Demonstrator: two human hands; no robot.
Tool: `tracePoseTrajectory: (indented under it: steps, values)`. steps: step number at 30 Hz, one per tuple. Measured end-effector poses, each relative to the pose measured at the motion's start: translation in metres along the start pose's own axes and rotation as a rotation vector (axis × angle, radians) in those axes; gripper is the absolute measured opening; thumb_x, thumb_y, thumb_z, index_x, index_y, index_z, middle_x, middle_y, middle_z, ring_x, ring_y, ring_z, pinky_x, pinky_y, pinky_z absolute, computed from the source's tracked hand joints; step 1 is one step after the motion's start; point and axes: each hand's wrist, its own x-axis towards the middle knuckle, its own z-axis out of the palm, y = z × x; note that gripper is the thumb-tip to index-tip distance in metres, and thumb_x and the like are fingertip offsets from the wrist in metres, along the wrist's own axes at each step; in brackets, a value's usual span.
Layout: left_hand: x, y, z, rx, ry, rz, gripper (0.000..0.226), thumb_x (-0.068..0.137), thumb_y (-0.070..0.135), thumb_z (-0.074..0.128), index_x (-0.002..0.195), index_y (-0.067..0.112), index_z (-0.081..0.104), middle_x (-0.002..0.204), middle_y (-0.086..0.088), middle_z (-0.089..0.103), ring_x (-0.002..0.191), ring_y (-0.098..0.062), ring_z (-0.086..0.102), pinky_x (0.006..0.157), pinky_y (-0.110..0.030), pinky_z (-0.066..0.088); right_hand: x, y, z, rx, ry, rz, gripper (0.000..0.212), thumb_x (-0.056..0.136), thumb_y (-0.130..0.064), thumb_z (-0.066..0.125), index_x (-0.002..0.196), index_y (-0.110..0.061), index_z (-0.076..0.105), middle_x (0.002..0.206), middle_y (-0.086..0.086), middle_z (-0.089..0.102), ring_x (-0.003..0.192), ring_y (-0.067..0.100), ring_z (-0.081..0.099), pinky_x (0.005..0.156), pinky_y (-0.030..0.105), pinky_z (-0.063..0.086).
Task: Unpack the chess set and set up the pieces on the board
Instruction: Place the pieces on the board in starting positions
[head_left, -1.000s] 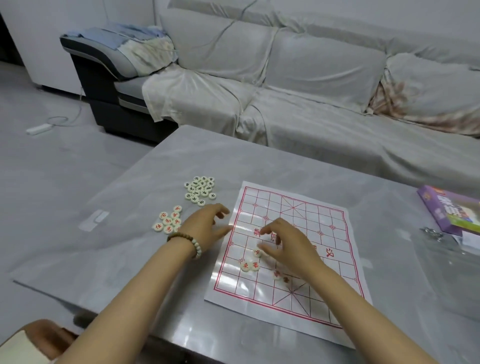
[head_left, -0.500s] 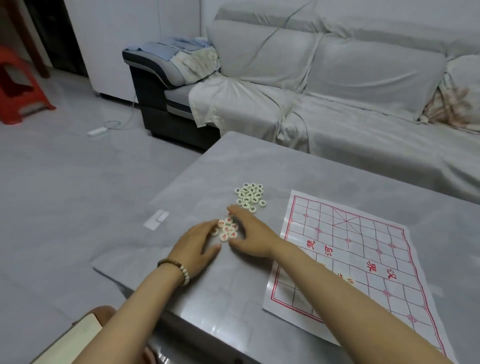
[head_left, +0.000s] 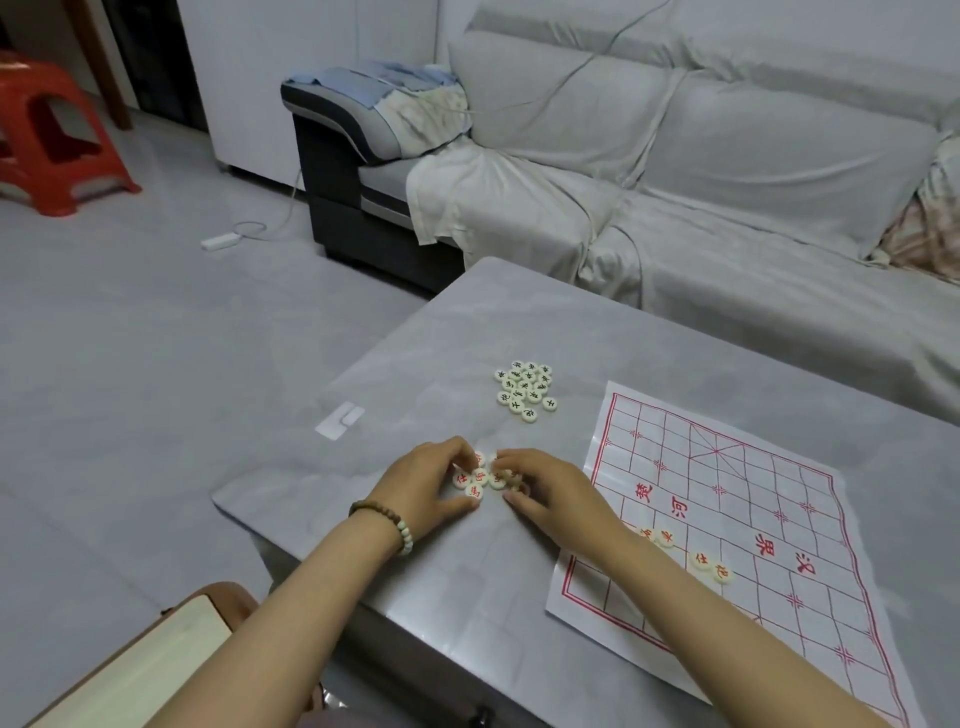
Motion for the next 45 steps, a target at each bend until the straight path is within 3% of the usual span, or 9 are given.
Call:
tracePoseTrajectory:
  steps: [4,8,11,16,24,26,30,38,45]
  values:
    - [-0.001,0.002,0.002,0.011,0.007,0.012,0.022,0.077,0.031,0.07,0.092,0.027,0.055,0.083,0.018,0.055,0.081,-0.004,0.049,0.069,-0.019,0.039,-0.009,0.001,-0.004,-0.007,0.063,0.041,0.033,0.087,-0.021,0.063,0.118,-0.03,0.059,0.117,-0.015,0.06,0.101,0.007,0.059,0.087,0.03,0.05]
    - [-0.001,0.005,0.004,0.018,-0.008,0.024,0.016,0.078,0.028,0.07,0.092,0.026,0.062,0.083,0.017,0.054,0.078,-0.003,0.049,0.066,-0.013,0.037,-0.013,0.0,-0.006,-0.146,0.09,0.114,0.036,0.088,-0.033,0.062,0.123,-0.025,0.059,0.121,-0.01,0.056,0.109,0.009,0.05,0.087,0.024,0.044]
    - [-0.002,0.009,0.005,-0.027,-0.017,0.011,0.012,0.078,0.026,0.071,0.088,0.028,0.064,0.078,0.017,0.055,0.072,0.001,0.051,0.063,-0.007,0.037,-0.019,-0.003,-0.003,-0.082,0.106,0.134,0.029,0.088,-0.03,0.062,0.118,-0.027,0.063,0.107,-0.01,0.061,0.096,0.007,0.05,0.08,0.019,0.04]
    - [-0.005,0.007,0.004,-0.13,-0.003,-0.011,0.013,0.076,0.021,0.073,0.084,0.028,0.065,0.084,0.014,0.065,0.077,-0.004,0.058,0.067,-0.009,0.044,-0.023,-0.004,0.003,0.04,0.157,0.167,0.018,0.086,-0.026,0.065,0.104,-0.03,0.068,0.096,-0.009,0.064,0.082,0.003,0.051,0.072,0.011,0.038]
    - [-0.012,0.011,0.003,-0.159,0.027,-0.005,0.016,0.074,0.017,0.076,0.079,0.027,0.065,0.079,0.014,0.066,0.078,-0.003,0.06,0.065,-0.01,0.045,-0.029,-0.007,-0.001,0.115,0.172,0.161,0.011,0.086,-0.024,0.066,0.097,-0.029,0.068,0.087,-0.007,0.062,0.078,0.001,0.051,0.069,0.011,0.037]
    - [-0.011,0.018,0.005,-0.173,0.041,-0.003,0.022,0.073,0.016,0.077,0.078,0.031,0.062,0.078,0.015,0.066,0.077,-0.002,0.06,0.066,-0.01,0.046,-0.037,-0.008,-0.007,0.181,0.231,0.152,0.012,0.086,-0.02,0.067,0.093,-0.03,0.068,0.089,-0.009,0.063,0.079,0.001,0.052,0.07,0.012,0.04]
    - [-0.003,0.059,0.015,-0.25,0.054,0.081,0.015,0.075,0.018,0.077,0.085,0.023,0.067,0.082,0.013,0.068,0.077,-0.001,0.062,0.073,-0.012,0.05,-0.068,0.002,-0.031,0.29,0.375,0.175,0.019,0.083,-0.017,0.07,0.09,-0.035,0.068,0.094,-0.017,0.066,0.083,0.004,0.058,0.073,0.016,0.048]
    - [0.012,0.156,0.076,-0.298,-0.089,0.252,0.016,0.078,0.022,0.073,0.093,0.021,0.067,0.089,0.011,0.066,0.081,-0.003,0.061,0.078,-0.015,0.052,-0.167,0.057,-0.088,0.228,0.497,0.452,0.023,0.083,-0.017,0.069,0.087,-0.039,0.063,0.096,-0.015,0.065,0.085,0.007,0.059,0.069,0.012,0.046]
    - [0.012,0.203,0.135,-0.126,-0.275,0.319,0.017,0.085,0.023,0.065,0.102,0.022,0.065,0.102,0.005,0.066,0.088,-0.005,0.056,0.086,-0.02,0.049,-0.226,0.083,-0.101,0.184,0.506,0.563,0.02,0.081,-0.021,0.072,0.092,-0.035,0.066,0.094,-0.019,0.066,0.084,0.003,0.059,0.073,0.014,0.048]
